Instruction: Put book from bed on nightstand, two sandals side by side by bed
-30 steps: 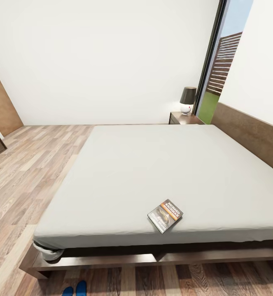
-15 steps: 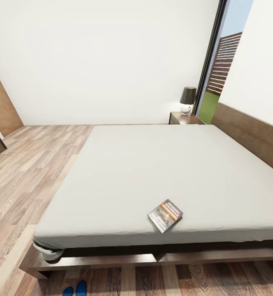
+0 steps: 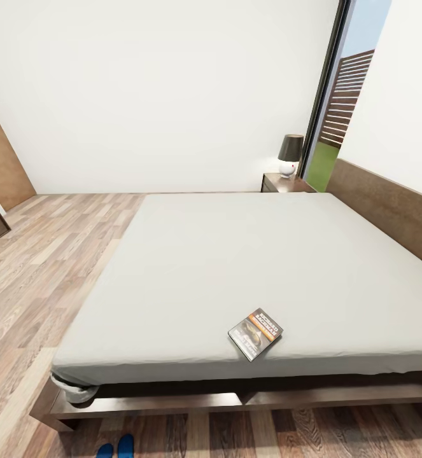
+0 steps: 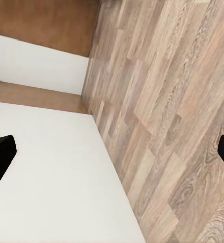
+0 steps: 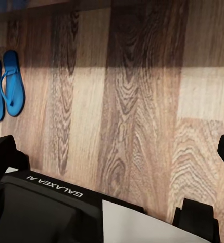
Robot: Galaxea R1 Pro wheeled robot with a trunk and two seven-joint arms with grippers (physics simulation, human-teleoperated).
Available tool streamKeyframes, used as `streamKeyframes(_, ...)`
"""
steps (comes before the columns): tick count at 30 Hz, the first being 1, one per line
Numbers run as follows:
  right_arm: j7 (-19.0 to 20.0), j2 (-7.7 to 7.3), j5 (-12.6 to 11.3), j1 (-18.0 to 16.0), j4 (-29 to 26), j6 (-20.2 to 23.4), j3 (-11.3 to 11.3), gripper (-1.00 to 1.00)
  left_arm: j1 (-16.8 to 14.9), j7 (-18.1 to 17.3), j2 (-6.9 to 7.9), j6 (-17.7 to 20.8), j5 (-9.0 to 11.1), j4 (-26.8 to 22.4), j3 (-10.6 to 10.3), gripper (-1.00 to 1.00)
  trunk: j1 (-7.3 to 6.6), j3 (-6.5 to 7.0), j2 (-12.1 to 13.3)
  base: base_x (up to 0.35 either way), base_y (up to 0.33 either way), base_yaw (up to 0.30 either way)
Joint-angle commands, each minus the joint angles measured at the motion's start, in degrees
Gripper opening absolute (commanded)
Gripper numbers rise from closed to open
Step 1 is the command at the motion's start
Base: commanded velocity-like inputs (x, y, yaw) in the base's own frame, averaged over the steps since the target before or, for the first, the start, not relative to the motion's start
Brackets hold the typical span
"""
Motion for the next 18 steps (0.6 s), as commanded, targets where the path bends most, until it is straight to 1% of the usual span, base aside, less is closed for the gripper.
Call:
streamKeyframes(1,0.3,0.03,0.4,0.0,0.0,-0.2,-0.4,1.00,0.0,0.2,0.00,0.4,0.1,-0.1,0.0,1.00,-0.01,-0.05,0.0,0.000,0.000,0.000)
streamKeyframes(8,-0.3,0.25,0.5,0.0,0.1,-0.2,-0.3,1.00,0.0,1.2,-0.05,-0.1,0.1,-0.2,0.0,1.00,-0.01,-0.05,0.0,0.000,0.000,0.000)
streamKeyframes(11,-1.2,0.31,0.6,0.0,0.1,-0.2,-0.2,1.00,0.0,1.5,-0.11,-0.2,0.2,-0.2,0.0,1.00,-0.01,-0.05,0.0,0.000,0.000,0.000)
streamKeyframes(13,-3.2,0.35,0.7,0.0,0.1,-0.2,-0.2,1.00,0.0,1.6,-0.19,-0.3,0.2,-0.2,0.0,1.00,-0.01,-0.05,0.0,0.000,0.000,0.000)
streamKeyframes(14,-3.2,0.35,0.7,0.0,0.1,-0.2,-0.2,1.00,0.0,1.6,-0.19,-0.3,0.2,-0.2,0.0,1.00,-0.01,-0.05,0.0,0.000,0.000,0.000)
streamKeyframes(16,-5.9,0.37,0.6,0.0,0.1,-0.2,-0.2,1.00,0.0,1.8,-0.24,-0.3,0.2,-0.2,0.0,1.00,-0.01,-0.05,0.0,0.000,0.000,0.000)
streamKeyframes(17,-5.9,0.37,0.6,0.0,0.1,-0.2,-0.2,1.00,0.0,1.8,-0.24,-0.3,0.2,-0.2,0.0,1.00,-0.01,-0.05,0.0,0.000,0.000,0.000)
streamKeyframes(18,-7.2,0.35,0.6,0.0,0.0,-0.2,-0.2,1.00,0.0,1.9,-0.25,-0.4,0.2,-0.2,0.0,1.00,-0.01,-0.05,0.0,0.000,0.000,0.000)
